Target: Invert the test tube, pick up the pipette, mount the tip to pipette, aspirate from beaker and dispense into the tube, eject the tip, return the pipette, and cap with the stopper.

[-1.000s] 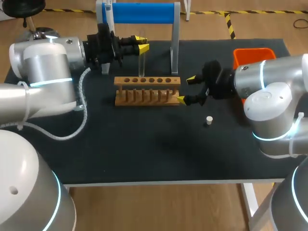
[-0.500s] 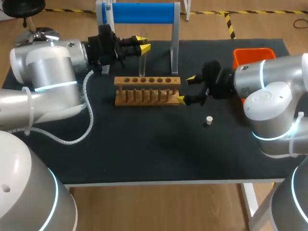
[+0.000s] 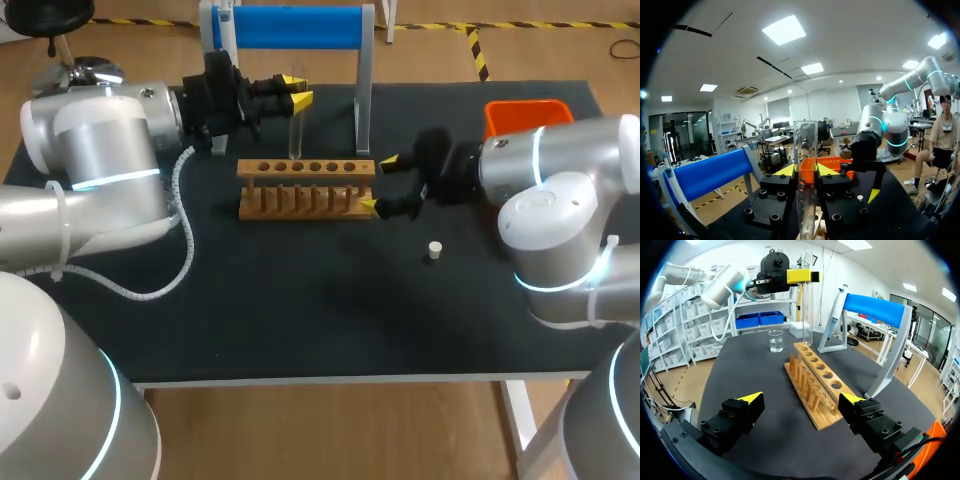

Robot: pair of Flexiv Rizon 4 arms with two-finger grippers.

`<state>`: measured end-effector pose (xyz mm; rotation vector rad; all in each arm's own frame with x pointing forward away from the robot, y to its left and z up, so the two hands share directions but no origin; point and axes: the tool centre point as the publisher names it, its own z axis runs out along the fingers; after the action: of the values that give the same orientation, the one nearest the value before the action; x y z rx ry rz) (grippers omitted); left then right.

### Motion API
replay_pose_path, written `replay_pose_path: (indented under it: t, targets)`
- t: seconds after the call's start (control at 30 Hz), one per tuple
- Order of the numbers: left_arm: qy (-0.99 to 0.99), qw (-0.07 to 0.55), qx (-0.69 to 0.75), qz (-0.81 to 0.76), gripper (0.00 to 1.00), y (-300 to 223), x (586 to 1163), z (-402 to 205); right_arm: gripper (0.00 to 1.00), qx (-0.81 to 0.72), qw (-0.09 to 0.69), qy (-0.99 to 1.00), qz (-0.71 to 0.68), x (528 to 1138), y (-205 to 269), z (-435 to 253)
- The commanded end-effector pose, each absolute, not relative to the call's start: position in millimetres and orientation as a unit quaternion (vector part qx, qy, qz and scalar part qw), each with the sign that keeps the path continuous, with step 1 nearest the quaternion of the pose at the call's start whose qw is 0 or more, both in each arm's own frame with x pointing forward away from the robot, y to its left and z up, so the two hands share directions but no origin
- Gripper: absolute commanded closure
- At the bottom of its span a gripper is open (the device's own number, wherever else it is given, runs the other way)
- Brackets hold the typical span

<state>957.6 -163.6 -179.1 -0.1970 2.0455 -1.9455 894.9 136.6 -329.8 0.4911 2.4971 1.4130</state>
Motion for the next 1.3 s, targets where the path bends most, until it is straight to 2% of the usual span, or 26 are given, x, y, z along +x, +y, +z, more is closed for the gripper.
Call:
replay_pose_path:
  t: [0.03, 1.3]
  targets:
    - [0.714, 0.156, -0.07, -0.679, 1.0, -164.4, 957.4, -179.0, 0.0, 0.166, 0.115, 0.849, 0.487, 896.5, 143.7, -340.4]
    - [0.715, 0.156, -0.062, -0.679, 1.0, -170.8, 958.3, -178.7, 0.0, 0.19, 0.113, 0.847, 0.483, 901.4, 146.7, -350.7]
